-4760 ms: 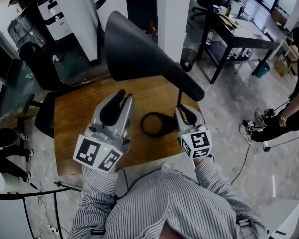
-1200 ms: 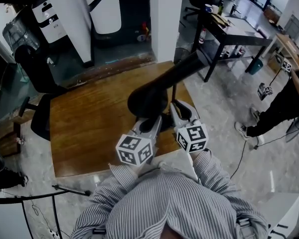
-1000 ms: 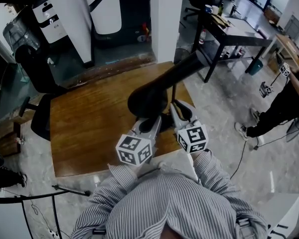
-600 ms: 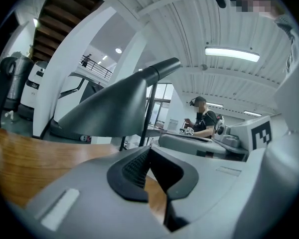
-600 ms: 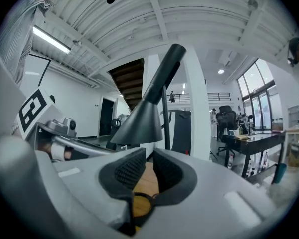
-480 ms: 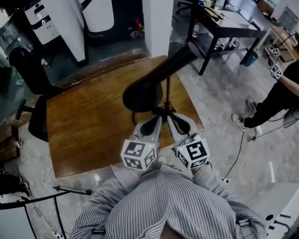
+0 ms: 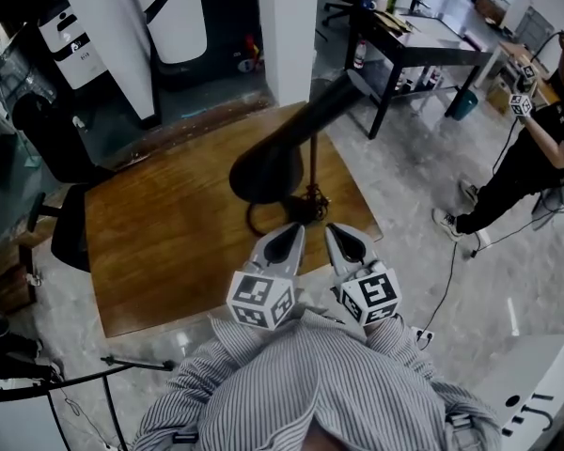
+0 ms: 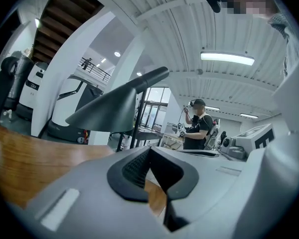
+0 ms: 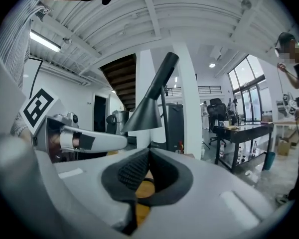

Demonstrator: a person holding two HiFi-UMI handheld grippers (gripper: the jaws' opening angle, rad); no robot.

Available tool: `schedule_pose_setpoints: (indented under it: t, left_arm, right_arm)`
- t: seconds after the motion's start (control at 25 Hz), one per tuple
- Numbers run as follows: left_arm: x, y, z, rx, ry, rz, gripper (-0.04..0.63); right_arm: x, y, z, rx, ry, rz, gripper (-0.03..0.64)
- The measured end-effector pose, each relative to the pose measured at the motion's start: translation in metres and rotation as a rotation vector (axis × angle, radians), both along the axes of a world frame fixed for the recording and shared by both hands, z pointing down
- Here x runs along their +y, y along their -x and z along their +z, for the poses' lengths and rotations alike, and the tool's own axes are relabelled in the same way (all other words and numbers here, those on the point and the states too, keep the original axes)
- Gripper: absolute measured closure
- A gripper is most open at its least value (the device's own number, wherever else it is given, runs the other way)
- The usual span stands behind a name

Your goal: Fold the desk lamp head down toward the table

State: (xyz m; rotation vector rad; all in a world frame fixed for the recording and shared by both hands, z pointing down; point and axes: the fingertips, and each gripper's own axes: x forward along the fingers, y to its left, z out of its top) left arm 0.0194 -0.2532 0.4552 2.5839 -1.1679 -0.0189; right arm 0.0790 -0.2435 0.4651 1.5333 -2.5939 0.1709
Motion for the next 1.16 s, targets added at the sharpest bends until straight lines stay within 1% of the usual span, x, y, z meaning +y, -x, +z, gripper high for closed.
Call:
schedule_pose_setpoints:
  t: [0.16, 0.48, 0.68, 1.16]
  left_arm:
    - [0.002, 0.005, -0.001, 0.003, 0.001, -0.003, 0.591]
    - [0.007, 0.008, -0.002, 0.011, 0.011, 0.003, 0.591]
    - [0.009, 0.003, -0.003, 0.016, 0.013, 0.012, 0.591]
    - [0.007, 0.008, 0.001, 0.021, 0.032, 0.004, 0.591]
  right_arm:
    - [0.003, 0.005, -0.001, -0.004, 0.005, -0.007, 0.617]
    - [0.008, 0.014, -0.003, 0.021, -0.002, -0.018, 0.617]
    - [0.008, 0.011, -0.003, 0.037, -0.004, -0.009, 0.617]
    - [0.009, 0.009, 0.001, 0.052, 0.009, 0.002, 0.617]
